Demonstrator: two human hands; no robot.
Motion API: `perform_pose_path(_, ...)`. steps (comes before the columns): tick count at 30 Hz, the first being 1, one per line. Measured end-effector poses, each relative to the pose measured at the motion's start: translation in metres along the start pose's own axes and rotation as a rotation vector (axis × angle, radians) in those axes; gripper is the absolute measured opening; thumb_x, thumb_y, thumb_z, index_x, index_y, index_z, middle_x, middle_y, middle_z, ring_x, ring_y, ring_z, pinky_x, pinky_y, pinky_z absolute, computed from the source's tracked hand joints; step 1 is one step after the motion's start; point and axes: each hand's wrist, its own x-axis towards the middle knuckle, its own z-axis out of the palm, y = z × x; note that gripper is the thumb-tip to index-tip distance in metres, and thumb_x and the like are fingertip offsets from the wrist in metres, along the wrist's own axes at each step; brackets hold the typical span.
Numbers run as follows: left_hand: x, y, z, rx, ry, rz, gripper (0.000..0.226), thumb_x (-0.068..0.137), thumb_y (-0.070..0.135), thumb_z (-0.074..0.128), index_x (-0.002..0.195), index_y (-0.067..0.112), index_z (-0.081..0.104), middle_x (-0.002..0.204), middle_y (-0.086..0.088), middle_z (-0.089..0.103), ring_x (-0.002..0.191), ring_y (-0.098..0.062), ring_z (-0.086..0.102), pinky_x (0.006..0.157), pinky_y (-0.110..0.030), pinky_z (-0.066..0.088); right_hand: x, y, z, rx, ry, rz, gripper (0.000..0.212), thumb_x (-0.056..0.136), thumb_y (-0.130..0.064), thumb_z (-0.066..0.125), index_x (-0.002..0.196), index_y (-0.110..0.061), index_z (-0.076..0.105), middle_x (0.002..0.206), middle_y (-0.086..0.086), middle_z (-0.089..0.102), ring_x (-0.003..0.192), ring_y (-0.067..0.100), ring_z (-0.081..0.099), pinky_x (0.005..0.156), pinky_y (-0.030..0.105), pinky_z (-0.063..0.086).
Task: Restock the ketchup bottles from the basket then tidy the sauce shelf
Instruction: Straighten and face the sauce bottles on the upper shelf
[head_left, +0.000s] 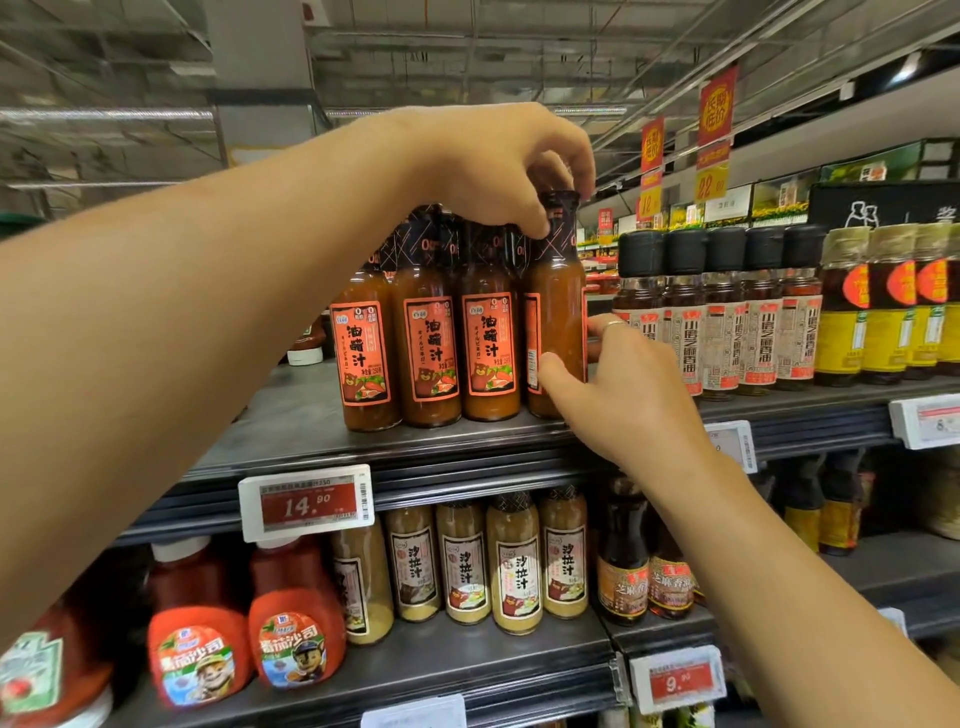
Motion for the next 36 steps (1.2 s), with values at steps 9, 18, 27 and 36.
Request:
perform_pose_path(9, 0.003, 0.001, 0.008, 0.240, 0.094, -0.037, 0.056, 0.089, 0.060, 0.064, 0.133, 0.027, 0.061, 0.126, -0.002, 0.066, 0.110, -0.020, 0.060, 0.096, -0.039, 0.048, -0.006, 0.001, 0.003, -0.050, 0.139, -0.027, 0.045, 0.080, -0.061, 0.074, 0.105, -0.026, 0.060, 0.077, -0.017, 0.061, 0.077, 0.009, 0.060, 0.060, 0.021, 0.046)
perform_pose_path(18, 0.002, -0.003, 0.008, 0.121, 0.027, -0.044, 0.043, 0.093, 0.032, 0.070, 0.132, 0.036, 0.054, 0.142, 0.001, 0.057, 0.103, -0.013, 0.056, 0.088, -0.033, 0.040, -0.004, -0.002, 0.007, -0.103, 0.089, -0.044, 0.039, 0.087, -0.047, 0.067, 0.116, -0.022, 0.056, 0.098, -0.004, 0.072, 0.096, 0.022, 0.067, 0.068, 0.026, 0.040)
perform_pose_path(27, -0.074, -0.010, 0.020, 0.016, 0.531, -0.067, 0.053, 0.090, 0.047, 0.066, 0.139, 0.033, 0.050, 0.137, 0.016, 0.054, 0.125, 0.003, 0.046, 0.103, -0.017, 0.032, -0.008, -0.007, 0.011, -0.146, 0.157, -0.021, 0.041, 0.087, -0.050, 0.071, 0.111, -0.018, 0.058, 0.095, -0.002, 0.071, 0.093, 0.021, 0.066, 0.067, 0.025, 0.038)
perform_pose_path(36, -0.158, -0.055, 0.107, -0.242, 0.718, -0.693, 0.088, 0.073, 0.046, 0.083, 0.144, 0.019, 0.039, 0.138, -0.006, 0.049, 0.125, -0.023, 0.052, 0.107, -0.038, 0.043, -0.012, -0.018, 0.014, -0.311, 0.206, -0.043, 0.043, 0.089, -0.047, 0.068, 0.106, -0.009, 0.055, 0.095, 0.011, 0.065, 0.090, 0.034, 0.065, 0.065, 0.031, 0.035)
